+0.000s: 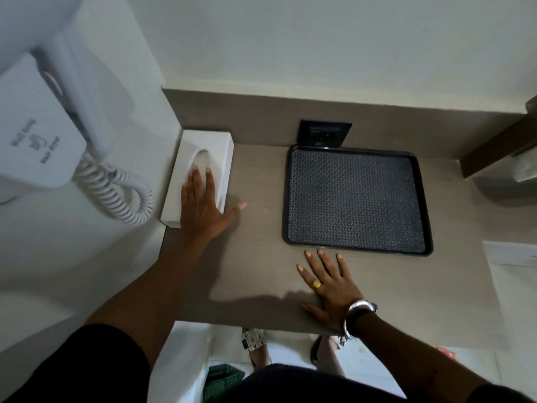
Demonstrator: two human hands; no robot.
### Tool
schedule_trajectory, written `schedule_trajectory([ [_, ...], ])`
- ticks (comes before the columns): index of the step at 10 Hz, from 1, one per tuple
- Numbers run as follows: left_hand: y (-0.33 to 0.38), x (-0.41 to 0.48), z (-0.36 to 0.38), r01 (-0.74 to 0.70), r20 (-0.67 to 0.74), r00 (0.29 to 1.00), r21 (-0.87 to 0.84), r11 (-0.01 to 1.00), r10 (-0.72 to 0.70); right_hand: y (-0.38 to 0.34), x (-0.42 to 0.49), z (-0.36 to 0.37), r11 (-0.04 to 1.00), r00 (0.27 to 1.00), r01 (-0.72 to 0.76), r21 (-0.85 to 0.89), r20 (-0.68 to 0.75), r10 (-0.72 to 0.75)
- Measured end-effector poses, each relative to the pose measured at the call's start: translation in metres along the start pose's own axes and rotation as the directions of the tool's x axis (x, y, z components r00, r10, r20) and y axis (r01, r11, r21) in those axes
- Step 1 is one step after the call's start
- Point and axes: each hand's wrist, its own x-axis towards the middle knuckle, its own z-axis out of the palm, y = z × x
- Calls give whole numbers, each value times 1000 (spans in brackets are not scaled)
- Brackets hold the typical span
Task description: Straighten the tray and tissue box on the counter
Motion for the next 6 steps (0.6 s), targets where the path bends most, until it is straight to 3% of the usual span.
schedule_trajectory([
  [5,-7,10,-5,12,50,999,89,996,-16,4,4,7,1000,1000,-3,-22,-15,3],
  [6,-1,8,-9,18,39,999,41,999,-19,2,2,5,1000,999,-8,17,-45,9],
])
